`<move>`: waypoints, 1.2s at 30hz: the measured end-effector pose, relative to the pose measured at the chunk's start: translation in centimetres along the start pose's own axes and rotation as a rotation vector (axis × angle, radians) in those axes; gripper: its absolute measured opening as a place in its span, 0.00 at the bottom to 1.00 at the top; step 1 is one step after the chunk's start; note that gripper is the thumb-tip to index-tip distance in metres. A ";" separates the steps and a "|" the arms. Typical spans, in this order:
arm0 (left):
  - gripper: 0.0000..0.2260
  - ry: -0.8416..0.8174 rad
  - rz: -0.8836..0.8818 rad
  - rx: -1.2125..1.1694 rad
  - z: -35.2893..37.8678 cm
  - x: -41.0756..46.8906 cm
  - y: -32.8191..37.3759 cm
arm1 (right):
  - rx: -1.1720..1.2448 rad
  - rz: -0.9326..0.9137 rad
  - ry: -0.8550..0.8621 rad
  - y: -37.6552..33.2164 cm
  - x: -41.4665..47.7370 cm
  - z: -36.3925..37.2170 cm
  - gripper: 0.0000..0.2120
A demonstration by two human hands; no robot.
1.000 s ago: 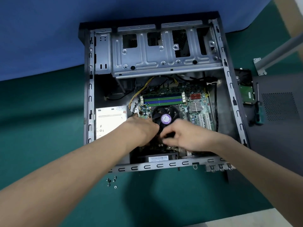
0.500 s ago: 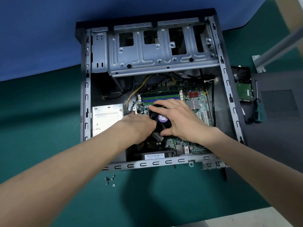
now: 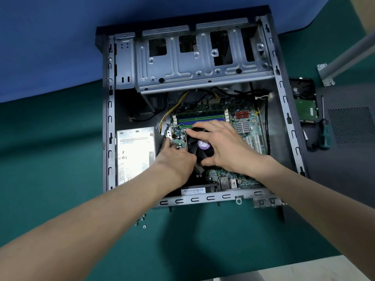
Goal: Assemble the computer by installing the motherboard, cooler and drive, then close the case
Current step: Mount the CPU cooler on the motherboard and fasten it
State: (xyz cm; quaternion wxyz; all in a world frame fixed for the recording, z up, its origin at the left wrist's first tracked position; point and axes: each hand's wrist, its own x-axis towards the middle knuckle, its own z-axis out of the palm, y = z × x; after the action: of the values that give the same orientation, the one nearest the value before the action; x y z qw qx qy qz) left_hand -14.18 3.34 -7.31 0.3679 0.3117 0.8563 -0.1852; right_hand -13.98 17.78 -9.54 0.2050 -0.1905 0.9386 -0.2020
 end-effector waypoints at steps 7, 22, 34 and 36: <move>0.10 0.045 -0.015 -0.081 -0.3 -0.1 -0.3 | 0.013 0.002 -0.011 0.1 0.0 0.0 0.42; 0.12 -0.019 -0.003 0.007 -0.5 0.4 -0.1 | 0.035 0.003 0.002 0.1 0.0 0.1 0.42; 0.11 0.034 0.003 -0.063 -0.1 0.5 0.0 | 0.088 0.011 -0.005 0.3 0.1 0.4 0.41; 0.12 0.029 -0.011 -0.095 0.1 0.6 0.1 | 0.104 0.015 -0.001 0.4 0.1 0.4 0.41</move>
State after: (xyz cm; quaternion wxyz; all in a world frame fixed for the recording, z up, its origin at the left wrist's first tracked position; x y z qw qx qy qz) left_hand -14.43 3.59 -7.80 0.3687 0.2919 0.8711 -0.1416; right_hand -13.99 17.93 -10.08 0.2166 -0.1724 0.9281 -0.2490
